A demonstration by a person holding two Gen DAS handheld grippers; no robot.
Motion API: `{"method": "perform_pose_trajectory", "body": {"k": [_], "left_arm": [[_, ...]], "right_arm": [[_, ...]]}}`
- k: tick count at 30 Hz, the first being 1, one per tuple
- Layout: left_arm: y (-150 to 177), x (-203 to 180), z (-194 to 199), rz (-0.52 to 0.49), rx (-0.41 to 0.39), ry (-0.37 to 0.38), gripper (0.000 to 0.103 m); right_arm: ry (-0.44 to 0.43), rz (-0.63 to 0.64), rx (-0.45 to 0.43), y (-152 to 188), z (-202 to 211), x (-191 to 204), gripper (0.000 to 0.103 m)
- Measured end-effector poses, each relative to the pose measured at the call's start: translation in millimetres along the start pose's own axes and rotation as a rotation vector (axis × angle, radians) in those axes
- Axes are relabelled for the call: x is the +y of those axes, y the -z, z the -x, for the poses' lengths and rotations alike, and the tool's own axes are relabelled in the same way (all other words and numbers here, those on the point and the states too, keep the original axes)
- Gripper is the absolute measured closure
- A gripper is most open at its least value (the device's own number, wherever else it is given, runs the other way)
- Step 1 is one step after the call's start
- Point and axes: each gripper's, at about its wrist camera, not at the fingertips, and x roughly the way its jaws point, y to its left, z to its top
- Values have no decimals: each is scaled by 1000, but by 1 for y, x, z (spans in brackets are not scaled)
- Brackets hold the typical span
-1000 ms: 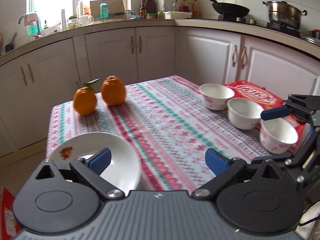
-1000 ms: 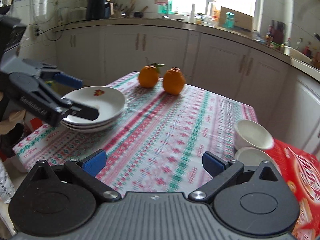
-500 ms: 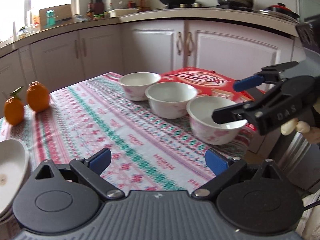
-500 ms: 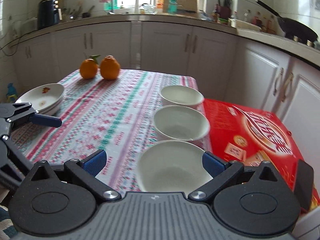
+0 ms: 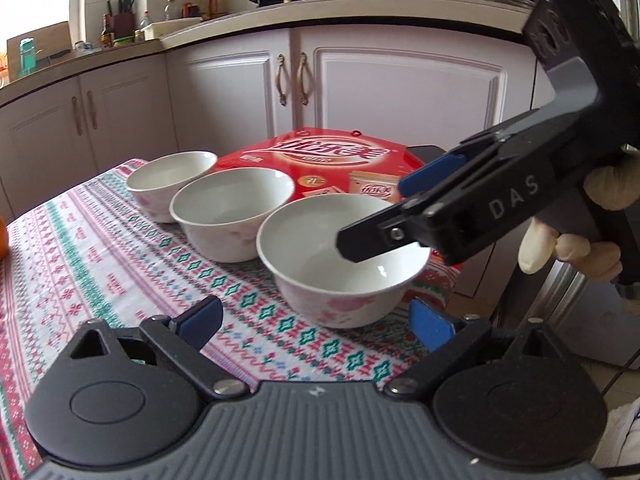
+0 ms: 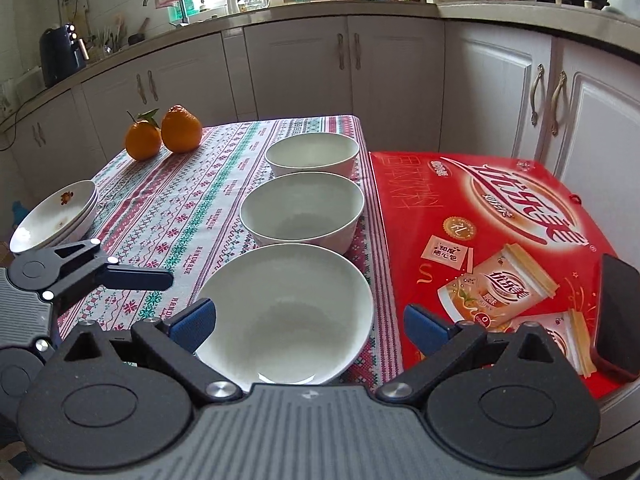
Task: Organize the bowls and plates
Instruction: 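Grasp the rim of a pink-flowered white bowl with the right gripper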
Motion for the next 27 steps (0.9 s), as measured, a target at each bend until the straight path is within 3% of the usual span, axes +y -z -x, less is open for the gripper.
{"method": "perform_pose_trajectory", "body": {"k": [4, 8, 14, 27], "left_arm": [[-2, -4, -5, -2, -2, 13, 8], [-3, -2, -9, 5, 8, 24, 20], [-5, -4, -10, -3, -2, 36, 20], [-7, -5, -12, -8, -2, 52, 24]], "right_arm": [[-32, -20, 18, -4, -7, -8, 6], [-68, -55, 45, -5, -16, -17, 17], [-108, -95, 59, -8, -21, -25, 24], [-131, -94, 77, -9, -22, -23, 27]]}}
